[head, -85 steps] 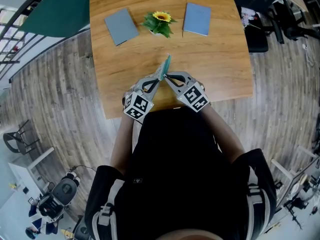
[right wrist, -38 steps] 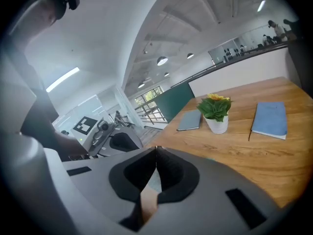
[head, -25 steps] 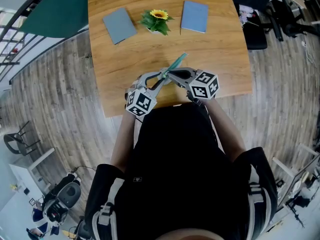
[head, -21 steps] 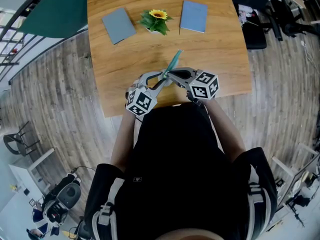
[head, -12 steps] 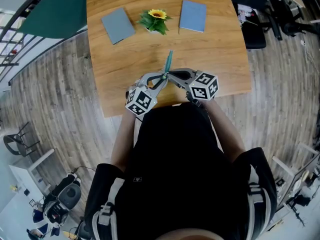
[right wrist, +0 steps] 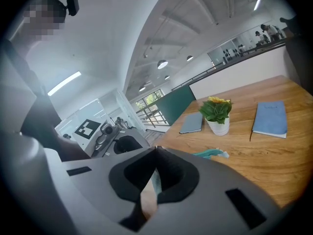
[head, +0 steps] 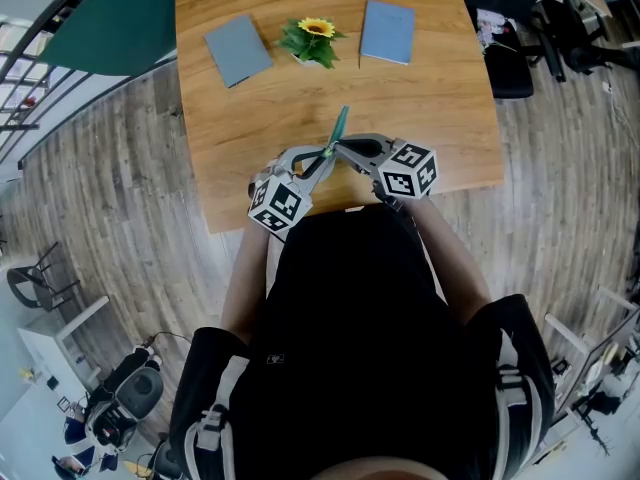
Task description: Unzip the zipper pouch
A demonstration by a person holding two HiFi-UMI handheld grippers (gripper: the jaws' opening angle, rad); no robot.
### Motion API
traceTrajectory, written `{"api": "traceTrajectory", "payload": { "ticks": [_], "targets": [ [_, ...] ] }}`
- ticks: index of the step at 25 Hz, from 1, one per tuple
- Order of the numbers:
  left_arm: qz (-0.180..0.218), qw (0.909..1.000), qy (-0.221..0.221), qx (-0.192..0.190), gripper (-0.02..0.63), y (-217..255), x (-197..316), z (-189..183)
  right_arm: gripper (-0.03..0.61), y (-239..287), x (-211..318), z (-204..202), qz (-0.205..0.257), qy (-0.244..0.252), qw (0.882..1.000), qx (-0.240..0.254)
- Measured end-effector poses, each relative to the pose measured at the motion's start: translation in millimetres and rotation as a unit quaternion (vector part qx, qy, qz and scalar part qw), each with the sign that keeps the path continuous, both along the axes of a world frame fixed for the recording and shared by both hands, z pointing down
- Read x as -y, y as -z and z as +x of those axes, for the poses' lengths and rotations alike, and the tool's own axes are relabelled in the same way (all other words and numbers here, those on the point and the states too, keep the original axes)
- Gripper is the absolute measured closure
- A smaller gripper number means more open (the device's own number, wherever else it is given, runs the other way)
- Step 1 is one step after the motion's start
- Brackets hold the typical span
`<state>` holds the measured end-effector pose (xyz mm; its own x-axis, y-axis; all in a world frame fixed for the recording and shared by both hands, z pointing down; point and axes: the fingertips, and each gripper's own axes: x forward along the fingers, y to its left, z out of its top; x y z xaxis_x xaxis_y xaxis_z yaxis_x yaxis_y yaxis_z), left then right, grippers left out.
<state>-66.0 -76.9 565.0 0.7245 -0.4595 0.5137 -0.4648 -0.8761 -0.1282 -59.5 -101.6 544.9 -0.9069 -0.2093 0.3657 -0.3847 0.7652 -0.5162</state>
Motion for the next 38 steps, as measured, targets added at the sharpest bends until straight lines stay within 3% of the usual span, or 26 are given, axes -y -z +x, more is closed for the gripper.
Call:
{"api": "traceTrajectory", "payload": {
  "ticks": [38],
  "targets": [
    [0.013,0.9998,-0.013,0.009,0.584,13,2,-7,0.572,-1,18,3,0.005,-0.032,0.999,0.002]
  ]
}}
